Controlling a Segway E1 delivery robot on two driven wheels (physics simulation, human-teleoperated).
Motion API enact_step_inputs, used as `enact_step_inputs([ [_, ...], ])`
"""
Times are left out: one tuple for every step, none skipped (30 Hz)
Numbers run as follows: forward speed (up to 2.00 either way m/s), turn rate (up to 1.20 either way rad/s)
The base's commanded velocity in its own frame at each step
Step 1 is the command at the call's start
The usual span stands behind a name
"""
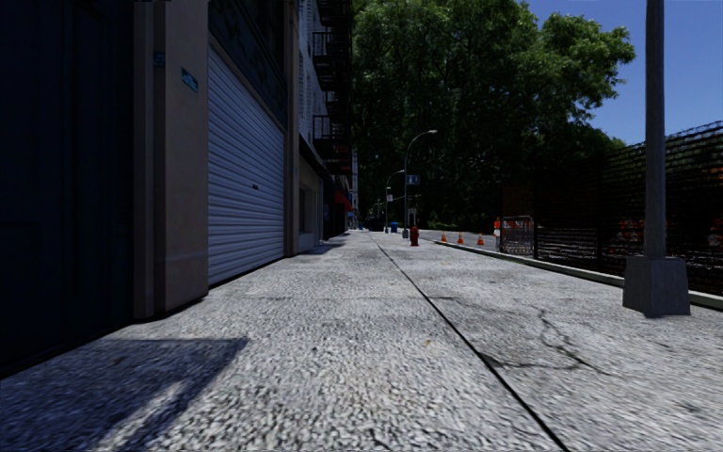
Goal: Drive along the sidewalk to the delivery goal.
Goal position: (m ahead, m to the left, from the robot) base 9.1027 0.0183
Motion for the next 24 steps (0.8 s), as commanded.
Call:
enact_step_inputs([
  [2.0, 0.0],
  [2.0, 0.0],
  [2.0, 0.0],
  [2.0, 0.0],
  [2.0, 0.0],
  [2.0, 0.0],
  [2.0, 0.0],
  [2.0, 0.0],
  [2.0, 0.0],
  [2.0, 0.0],
  [2.0, 0.0],
  [2.0, 0.0],
  [2.0, 0.0],
  [2.0, 0.0],
  [2.0, 0.0],
  [2.0, 0.0],
  [2.0, 0.0],
  [2.0, 0.0],
  [2.0, 0.0],
  [2.0, 0.0],
  [2.0, 0.0],
  [2.0, 0.0],
  [2.0, 0.0],
  [2.0, 0.0],
])
